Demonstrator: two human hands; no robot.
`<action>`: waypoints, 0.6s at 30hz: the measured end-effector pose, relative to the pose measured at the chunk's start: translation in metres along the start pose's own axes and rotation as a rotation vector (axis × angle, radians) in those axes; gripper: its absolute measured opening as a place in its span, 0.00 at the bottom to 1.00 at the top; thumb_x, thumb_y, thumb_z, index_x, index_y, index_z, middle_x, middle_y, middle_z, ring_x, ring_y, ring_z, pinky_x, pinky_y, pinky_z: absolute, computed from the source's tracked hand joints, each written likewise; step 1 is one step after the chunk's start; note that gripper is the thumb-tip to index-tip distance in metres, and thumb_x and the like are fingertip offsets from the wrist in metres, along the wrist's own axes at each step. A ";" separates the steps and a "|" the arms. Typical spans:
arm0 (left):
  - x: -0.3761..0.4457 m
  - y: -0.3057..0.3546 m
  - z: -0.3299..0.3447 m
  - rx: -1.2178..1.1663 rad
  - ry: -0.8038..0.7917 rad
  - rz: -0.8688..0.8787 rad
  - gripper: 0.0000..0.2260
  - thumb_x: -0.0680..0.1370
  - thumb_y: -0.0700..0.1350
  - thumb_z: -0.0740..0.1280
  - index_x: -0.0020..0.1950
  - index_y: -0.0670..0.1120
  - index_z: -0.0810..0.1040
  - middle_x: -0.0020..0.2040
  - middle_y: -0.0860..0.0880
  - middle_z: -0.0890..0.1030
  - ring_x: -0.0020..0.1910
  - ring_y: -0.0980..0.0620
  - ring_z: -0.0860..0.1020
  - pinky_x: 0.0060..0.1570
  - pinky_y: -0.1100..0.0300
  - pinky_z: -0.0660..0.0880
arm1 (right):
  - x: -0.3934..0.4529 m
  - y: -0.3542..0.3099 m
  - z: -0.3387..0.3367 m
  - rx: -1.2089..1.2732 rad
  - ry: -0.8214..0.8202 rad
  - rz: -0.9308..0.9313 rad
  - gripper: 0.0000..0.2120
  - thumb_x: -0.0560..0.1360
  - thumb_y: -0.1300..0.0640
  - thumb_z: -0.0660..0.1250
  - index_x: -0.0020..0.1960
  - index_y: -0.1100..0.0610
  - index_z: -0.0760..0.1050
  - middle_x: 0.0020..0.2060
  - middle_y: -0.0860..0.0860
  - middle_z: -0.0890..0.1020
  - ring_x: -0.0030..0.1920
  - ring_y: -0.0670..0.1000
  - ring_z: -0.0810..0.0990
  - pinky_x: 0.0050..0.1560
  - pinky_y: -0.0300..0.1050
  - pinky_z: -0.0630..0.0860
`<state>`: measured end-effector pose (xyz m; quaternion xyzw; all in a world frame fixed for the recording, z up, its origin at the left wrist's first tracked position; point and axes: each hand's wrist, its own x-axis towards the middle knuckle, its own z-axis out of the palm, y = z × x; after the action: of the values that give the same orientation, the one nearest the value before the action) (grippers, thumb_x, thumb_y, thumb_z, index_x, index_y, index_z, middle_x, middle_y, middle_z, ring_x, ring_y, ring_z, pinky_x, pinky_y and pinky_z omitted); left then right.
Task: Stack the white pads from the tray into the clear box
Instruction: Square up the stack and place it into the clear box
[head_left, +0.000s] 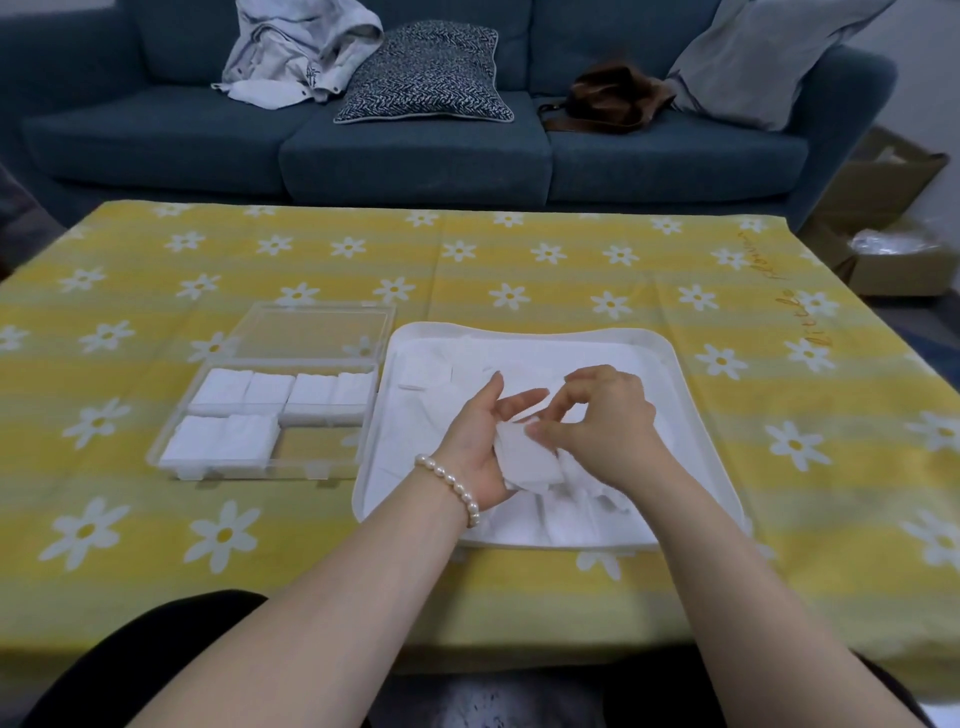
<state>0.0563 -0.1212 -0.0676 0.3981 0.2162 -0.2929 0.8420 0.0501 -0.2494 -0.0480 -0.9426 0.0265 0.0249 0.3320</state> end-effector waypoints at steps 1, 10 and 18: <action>0.000 0.000 0.000 -0.009 0.013 -0.006 0.21 0.80 0.59 0.56 0.54 0.43 0.76 0.42 0.43 0.83 0.39 0.44 0.81 0.42 0.52 0.75 | -0.002 -0.002 0.005 -0.089 0.047 -0.033 0.07 0.66 0.51 0.75 0.39 0.51 0.78 0.58 0.47 0.72 0.65 0.50 0.64 0.61 0.46 0.58; 0.004 0.006 -0.002 -0.123 0.040 -0.010 0.24 0.80 0.62 0.54 0.57 0.43 0.75 0.32 0.44 0.79 0.35 0.47 0.78 0.46 0.54 0.73 | -0.028 -0.019 -0.014 -0.007 -0.239 -0.458 0.18 0.64 0.56 0.73 0.47 0.40 0.73 0.43 0.38 0.76 0.48 0.47 0.75 0.50 0.37 0.70; 0.003 0.009 0.001 -0.202 -0.061 0.052 0.29 0.76 0.67 0.56 0.55 0.41 0.73 0.43 0.41 0.81 0.41 0.43 0.82 0.43 0.52 0.78 | -0.021 -0.014 0.004 0.090 -0.023 -0.254 0.09 0.74 0.58 0.65 0.49 0.49 0.66 0.39 0.44 0.76 0.36 0.47 0.74 0.33 0.34 0.69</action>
<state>0.0645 -0.1180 -0.0641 0.3075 0.2086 -0.2595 0.8914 0.0299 -0.2353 -0.0406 -0.9221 -0.0960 -0.0078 0.3748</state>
